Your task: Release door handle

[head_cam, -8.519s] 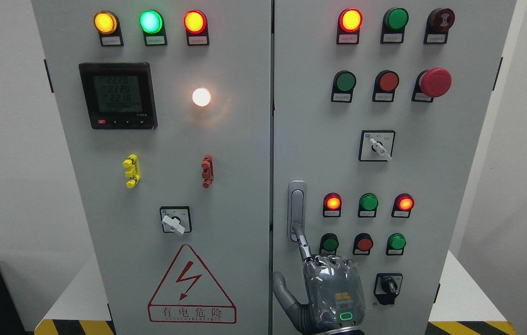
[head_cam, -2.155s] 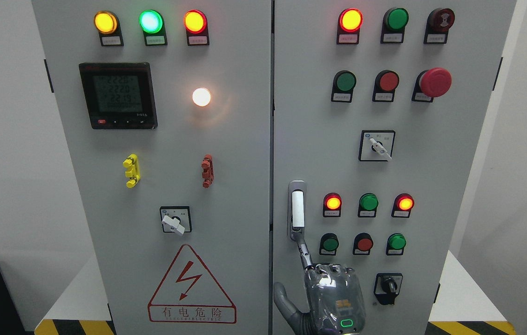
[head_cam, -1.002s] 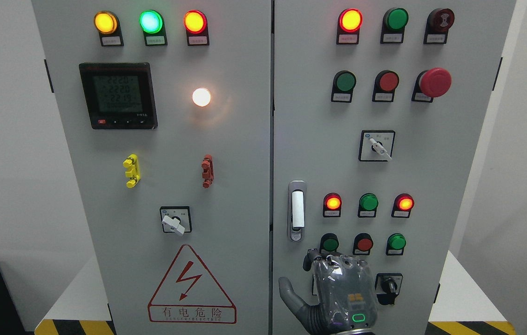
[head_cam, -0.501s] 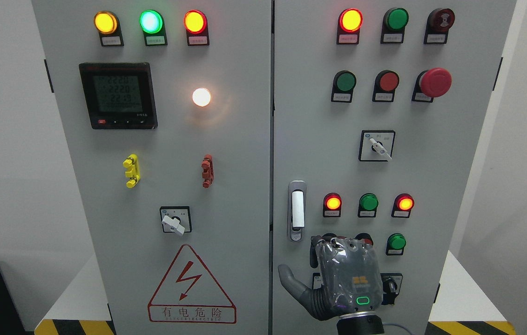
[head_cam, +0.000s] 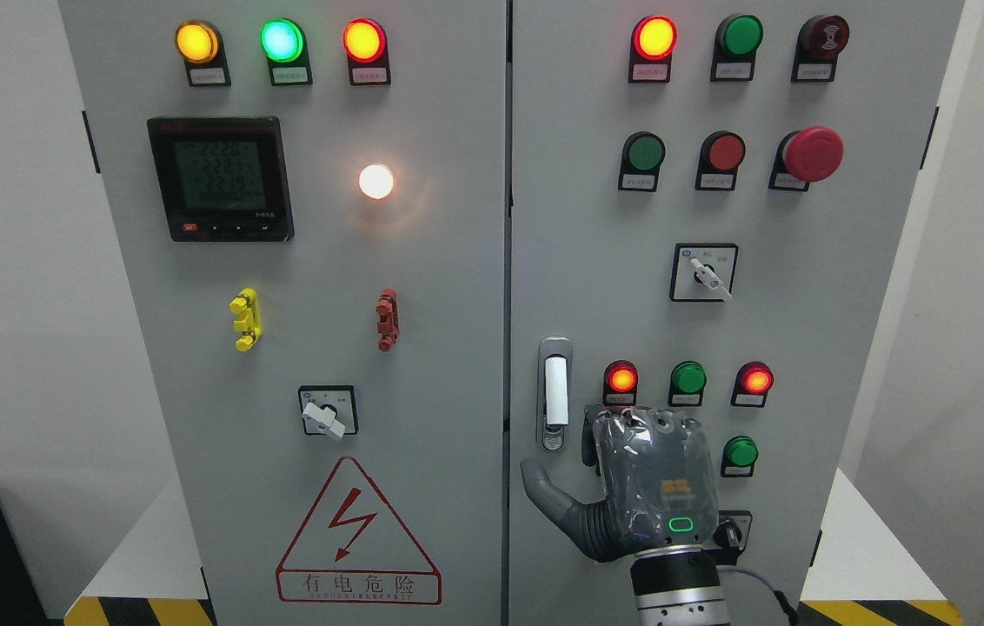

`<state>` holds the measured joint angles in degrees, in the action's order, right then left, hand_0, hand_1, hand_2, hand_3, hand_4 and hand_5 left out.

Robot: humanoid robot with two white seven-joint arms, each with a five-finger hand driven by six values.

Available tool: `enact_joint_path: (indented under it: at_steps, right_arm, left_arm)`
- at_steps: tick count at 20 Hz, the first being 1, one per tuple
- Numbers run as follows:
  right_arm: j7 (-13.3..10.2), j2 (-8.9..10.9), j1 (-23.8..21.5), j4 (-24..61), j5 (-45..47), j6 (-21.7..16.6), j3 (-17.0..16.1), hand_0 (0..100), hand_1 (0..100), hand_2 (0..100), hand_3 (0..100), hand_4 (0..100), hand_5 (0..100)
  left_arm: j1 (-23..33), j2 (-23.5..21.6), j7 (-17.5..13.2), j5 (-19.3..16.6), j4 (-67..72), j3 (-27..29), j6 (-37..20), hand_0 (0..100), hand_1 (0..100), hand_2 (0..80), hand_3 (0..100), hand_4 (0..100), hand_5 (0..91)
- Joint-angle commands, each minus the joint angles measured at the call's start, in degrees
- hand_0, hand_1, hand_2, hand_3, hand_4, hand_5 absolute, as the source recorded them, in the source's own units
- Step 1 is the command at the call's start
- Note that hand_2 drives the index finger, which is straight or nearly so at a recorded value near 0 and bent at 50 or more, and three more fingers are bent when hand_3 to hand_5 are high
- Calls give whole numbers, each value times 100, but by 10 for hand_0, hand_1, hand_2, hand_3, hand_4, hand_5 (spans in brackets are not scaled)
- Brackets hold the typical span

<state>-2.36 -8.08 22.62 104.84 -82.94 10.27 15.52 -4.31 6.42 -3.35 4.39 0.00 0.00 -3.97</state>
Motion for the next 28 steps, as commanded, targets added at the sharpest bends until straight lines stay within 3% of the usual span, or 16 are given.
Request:
enact_joint_path:
  at_steps: [1,18,21,23,28]
  right_arm:
    - [17,-1,224,-157,6,1,-14,75,389,795,1000,984,918]
    - [-19,-1,559,-535,24,107,-31,101,387,799,1000,984,918]
    - [-27,-1,550,-535,24,115,-75,132,393,801,1000,984,918]
    - [-36,-1,541,-535,24,107,-110,212,384,801,1000,985,918]
    - [-54,-10,489,-500,24,115,-110,220,386,801,1000,984,918]
  left_arm:
    - [0,0,1,0,-114,-123,2,0,0,22,94,12,0]
    - [0,0,1,0,-114,-123,2,0,0,22,92,12,0]
    - [0,0,1,0,-114,-123,2,0,0,22,92,12,0]
    - [0,0,1,0,-114,-123,2,0,0,21,93,12,0]
    - [0,0,1,0,-114,-123,2,0,0,22,92,12,0]
